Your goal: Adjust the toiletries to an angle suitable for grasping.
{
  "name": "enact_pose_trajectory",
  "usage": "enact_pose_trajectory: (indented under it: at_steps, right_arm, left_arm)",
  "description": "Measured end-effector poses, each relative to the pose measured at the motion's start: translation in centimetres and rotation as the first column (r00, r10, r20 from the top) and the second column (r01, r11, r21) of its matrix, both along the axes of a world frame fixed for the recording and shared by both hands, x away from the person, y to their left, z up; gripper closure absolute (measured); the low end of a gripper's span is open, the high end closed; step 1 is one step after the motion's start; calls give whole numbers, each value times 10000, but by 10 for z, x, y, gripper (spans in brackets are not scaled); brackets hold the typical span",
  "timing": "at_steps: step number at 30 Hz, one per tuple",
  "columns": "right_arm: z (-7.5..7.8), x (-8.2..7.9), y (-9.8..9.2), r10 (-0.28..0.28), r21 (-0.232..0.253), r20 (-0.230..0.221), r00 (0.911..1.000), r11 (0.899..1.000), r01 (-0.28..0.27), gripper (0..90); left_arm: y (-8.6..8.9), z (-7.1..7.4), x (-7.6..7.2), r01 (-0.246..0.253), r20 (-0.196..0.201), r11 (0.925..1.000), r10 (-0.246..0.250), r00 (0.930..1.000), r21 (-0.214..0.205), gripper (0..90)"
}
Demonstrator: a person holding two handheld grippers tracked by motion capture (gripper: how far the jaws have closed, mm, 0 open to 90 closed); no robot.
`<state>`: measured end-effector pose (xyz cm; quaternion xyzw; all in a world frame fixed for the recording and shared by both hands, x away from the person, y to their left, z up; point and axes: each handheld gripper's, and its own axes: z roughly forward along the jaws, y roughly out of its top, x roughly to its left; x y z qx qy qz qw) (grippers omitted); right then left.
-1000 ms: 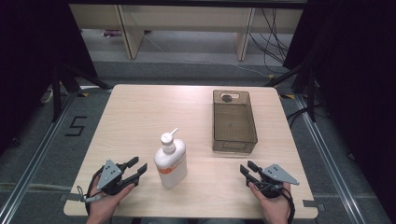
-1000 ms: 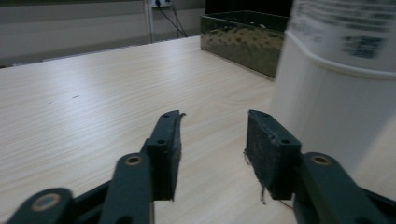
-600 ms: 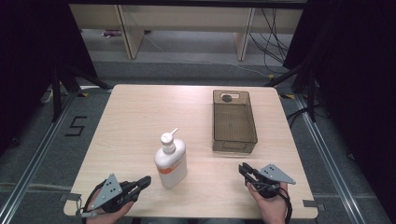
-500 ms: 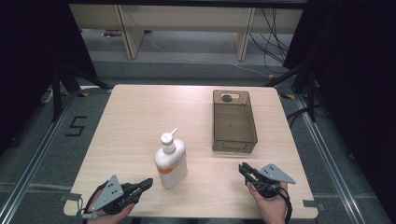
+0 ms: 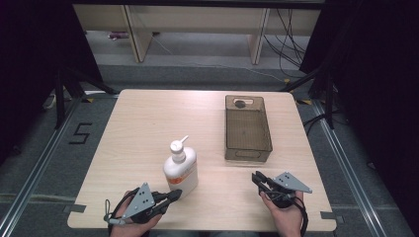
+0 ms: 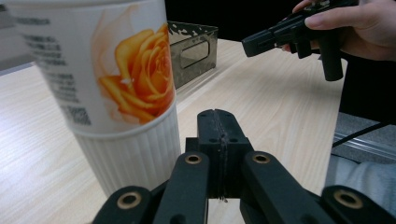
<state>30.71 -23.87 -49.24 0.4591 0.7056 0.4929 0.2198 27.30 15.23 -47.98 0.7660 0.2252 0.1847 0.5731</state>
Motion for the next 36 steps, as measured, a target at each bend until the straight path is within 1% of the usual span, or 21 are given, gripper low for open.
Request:
enact_pose_trajectory:
  at_steps: [1,7,8,11,14,17,18,19,22,23,25,27,28,29,30,31,32,33,34,35,36]
  right_arm:
    - [0,2,-2,139,-263,216,9997,9996,-133,774]
    - [1,1,-1,241,-109,224,9995,9997,-239,771]
    - [1,1,-1,240,-115,216,9995,9997,-238,771]
    - [1,1,-2,241,-124,277,9993,9996,-237,770]
    - [1,2,-1,246,-79,291,9993,9997,-244,770]
    - [1,1,1,154,118,198,9997,9998,-157,769]
    - [2,2,-1,199,-207,421,9989,9996,-190,770]
    - [3,1,0,193,-129,309,9993,9997,-189,770]
    - [3,2,0,208,-188,388,9990,9996,-201,770]
    - [4,2,2,269,-97,460,9986,9996,-265,769]
    - [5,1,3,250,-81,464,9986,9997,-246,768]
    - [7,1,6,256,-213,525,9983,9995,-245,765]
    - [8,0,9,320,3,402,9987,9995,-320,764]
    - [8,0,10,351,-79,476,9982,9994,-348,763]
    - [10,-2,13,313,206,389,9988,9993,-321,763]
    - [11,0,12,428,-125,593,9973,9990,-422,762]
    - [11,0,15,523,-12,629,9967,9986,-523,761]
    - [13,0,15,521,-279,806,9954,9984,-500,760]
    - [15,-3,18,523,-152,517,9973,9986,-516,759]
    - [16,-2,19,617,-246,707,9956,9979,-600,758]
    - [17,-2,22,734,-53,697,9949,9973,-732,757]
  left_arm:
    - [-2,0,1,3,-4,10000,-3,10000,-5,895]
    - [-6,-2,7,-180,-64,9998,180,9998,36,896]
    - [-5,-2,8,-212,-51,9997,213,9998,134,895]
    - [-3,-3,12,-292,-78,9995,292,9995,-92,895]
    - [-1,-3,13,-380,-109,9993,380,9992,-5,895]
    - [1,-4,15,-425,-150,9990,424,9990,-109,895]
    - [2,-4,15,-508,-163,9986,505,9986,-146,896]
    - [4,-4,16,-554,-173,9984,552,9983,-109,895]
    - [9,-5,20,-820,-267,9966,818,9963,-77,895]
    - [12,-6,22,-968,-278,9953,965,9949,-87,895]
    - [13,-7,24,-1022,-241,9947,1019,9945,-111,895]
    - [16,-7,26,-1166,-268,9931,1163,9929,-99,895]
    - [17,-7,27,-1170,-261,9931,1169,9928,-28,895]
    - [18,-8,28,-1216,-279,9926,1214,9922,-66,895]
    - [18,-9,30,-1221,-269,9924,1216,9922,-163,895]
    - [18,-9,30,-1221,-269,9924,1216,9922,-163,895]
    - [20,-9,30,-1339,-287,9910,1336,9906,-62,895]
    - [20,-9,31,-1366,-296,9906,1364,9902,-66,895]
    - [20,-10,31,-1392,-326,9902,1388,9898,-104,895]
    - [21,-10,32,-1392,-314,9902,1389,9898,-92,895]
    - [22,-10,32,-1398,-274,9902,1396,9898,-70,895]
